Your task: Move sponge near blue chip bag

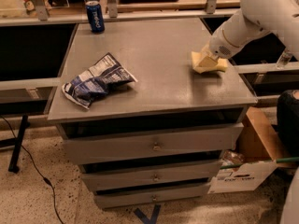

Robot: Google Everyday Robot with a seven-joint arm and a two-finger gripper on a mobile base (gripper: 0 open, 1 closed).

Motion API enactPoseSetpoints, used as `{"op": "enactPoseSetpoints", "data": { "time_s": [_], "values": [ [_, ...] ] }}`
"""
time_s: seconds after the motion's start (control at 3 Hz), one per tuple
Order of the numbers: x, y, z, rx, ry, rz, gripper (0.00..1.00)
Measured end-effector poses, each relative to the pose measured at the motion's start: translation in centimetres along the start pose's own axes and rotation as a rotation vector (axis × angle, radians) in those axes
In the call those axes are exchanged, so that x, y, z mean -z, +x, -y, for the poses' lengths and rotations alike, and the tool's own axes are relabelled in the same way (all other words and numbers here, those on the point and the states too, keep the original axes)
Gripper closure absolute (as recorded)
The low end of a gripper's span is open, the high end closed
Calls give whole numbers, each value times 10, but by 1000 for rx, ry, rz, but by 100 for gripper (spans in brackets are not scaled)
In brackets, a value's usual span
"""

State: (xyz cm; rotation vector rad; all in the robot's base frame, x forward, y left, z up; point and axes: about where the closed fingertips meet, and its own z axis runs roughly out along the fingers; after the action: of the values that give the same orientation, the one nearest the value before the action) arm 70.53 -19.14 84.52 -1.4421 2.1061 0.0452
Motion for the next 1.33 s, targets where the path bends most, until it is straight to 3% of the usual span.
{"op": "enactPoseSetpoints", "data": {
  "time_s": [0.67,1.33],
  "values": [
    [52,-43,-25,136,-29,67,100],
    [0,-91,-61,290,-186,51,100]
  ]
}}
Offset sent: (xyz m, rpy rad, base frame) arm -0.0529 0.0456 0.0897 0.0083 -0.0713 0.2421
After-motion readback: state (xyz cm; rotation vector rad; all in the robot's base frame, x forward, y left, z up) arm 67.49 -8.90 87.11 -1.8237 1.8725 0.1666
